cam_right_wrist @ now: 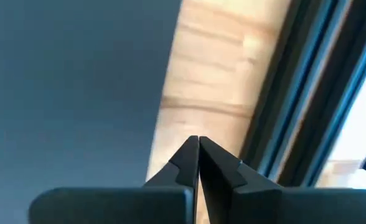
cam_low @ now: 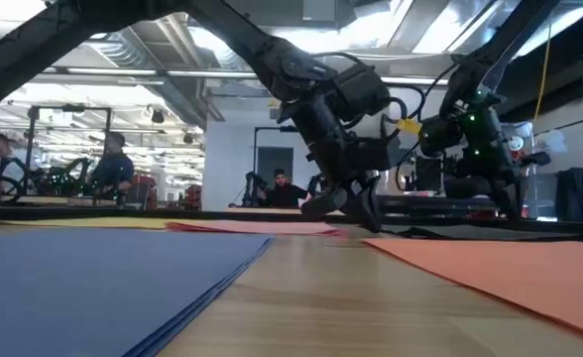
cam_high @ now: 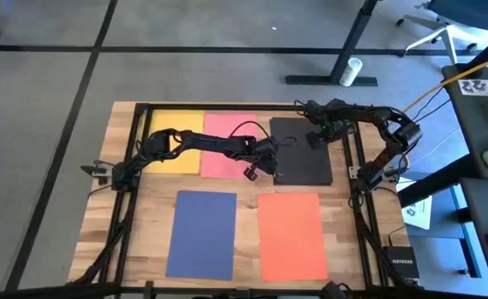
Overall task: Organize paper
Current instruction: Adjust the stacked black papers
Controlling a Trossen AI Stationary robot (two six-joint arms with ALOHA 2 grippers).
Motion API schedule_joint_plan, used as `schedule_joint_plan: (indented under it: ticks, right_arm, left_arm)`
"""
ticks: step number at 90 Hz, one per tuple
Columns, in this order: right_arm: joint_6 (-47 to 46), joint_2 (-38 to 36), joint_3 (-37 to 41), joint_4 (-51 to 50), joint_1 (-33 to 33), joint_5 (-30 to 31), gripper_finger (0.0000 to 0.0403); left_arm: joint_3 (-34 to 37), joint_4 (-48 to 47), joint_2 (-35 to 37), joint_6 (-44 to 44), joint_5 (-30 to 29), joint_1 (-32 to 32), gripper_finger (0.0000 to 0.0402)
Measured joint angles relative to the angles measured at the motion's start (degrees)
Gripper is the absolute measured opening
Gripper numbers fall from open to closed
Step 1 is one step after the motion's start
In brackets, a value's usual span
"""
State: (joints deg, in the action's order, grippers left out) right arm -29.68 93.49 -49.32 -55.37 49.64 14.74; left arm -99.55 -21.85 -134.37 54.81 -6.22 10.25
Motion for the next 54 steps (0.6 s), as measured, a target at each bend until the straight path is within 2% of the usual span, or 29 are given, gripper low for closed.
schedule_joint_plan:
  ticks: [13, 33, 54]
  right_arm:
    - [-3.07, 0.0, 2.42, 0.69, -1.3, -3.85, 0.0]
    - [-6.11, -0.39, 6.48, 3.72, -1.87, -3.82, 0.0]
    - [-6.11, -0.39, 6.75, 4.88, -4.38, -4.01, 0.0]
  left_arm:
    - [0.0, 0.01, 0.0, 0.33, 0.0, -0.46, 0.0]
    - [0.07, 0.5, 0.0, 1.79, -0.44, -1.23, 0.0]
    - [0.07, 1.03, -0.02, 2.67, -0.28, -1.24, 0.0]
